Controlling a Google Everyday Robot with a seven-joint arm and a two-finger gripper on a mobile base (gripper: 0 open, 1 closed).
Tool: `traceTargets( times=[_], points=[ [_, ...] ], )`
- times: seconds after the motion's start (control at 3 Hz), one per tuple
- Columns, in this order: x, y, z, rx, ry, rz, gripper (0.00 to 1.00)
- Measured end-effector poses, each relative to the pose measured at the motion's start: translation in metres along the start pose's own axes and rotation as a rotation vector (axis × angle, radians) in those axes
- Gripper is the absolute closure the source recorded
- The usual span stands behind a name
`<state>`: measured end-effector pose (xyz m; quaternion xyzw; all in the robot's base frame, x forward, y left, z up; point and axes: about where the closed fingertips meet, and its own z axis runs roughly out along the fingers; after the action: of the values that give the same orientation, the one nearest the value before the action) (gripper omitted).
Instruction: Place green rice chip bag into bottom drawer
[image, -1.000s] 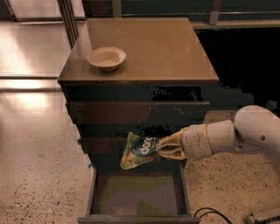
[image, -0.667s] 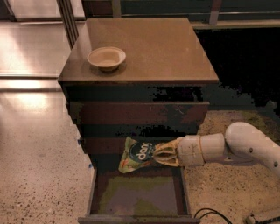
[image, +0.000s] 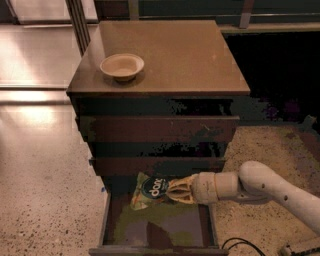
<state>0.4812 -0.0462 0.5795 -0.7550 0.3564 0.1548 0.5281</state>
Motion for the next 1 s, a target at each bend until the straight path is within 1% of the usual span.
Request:
traceTargets(
  times=[0.33,0.67,1.0],
  points=[
    [0.0,0.0,0.0,0.0,0.0,0.0,1.0],
    [0.015,0.02,0.011,0.031,-0.008,0.002,1.0],
    [0.057,0.069,0.038,0.005,0.025,0.033,1.0]
  ],
)
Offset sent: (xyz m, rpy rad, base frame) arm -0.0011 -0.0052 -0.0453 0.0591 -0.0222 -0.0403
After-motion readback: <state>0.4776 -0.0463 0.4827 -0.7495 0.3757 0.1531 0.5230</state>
